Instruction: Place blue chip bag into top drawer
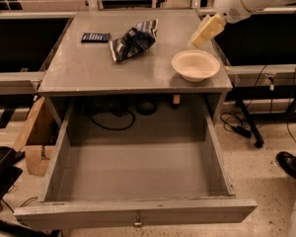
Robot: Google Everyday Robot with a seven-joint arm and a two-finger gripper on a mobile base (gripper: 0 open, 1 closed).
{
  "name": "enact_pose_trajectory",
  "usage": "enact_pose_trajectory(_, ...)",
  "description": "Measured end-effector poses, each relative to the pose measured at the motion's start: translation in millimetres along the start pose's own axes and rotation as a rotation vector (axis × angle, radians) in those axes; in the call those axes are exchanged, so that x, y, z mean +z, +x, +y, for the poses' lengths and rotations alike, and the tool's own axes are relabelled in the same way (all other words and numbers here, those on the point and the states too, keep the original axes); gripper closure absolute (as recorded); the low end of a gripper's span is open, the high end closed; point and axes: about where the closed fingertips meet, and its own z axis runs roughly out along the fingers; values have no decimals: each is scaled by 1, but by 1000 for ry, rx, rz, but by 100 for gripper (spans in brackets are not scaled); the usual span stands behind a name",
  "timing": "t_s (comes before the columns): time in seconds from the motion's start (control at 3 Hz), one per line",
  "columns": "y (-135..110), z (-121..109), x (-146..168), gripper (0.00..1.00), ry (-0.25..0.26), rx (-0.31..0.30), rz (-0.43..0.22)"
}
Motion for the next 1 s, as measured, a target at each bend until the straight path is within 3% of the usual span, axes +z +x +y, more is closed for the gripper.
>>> enact_pose_trajectory(0.33, -22, 2, 41, 0, -31, 11, -55)
enact_pose_trajectory(1.0, -54, 17, 134, 0, -93, 25, -50)
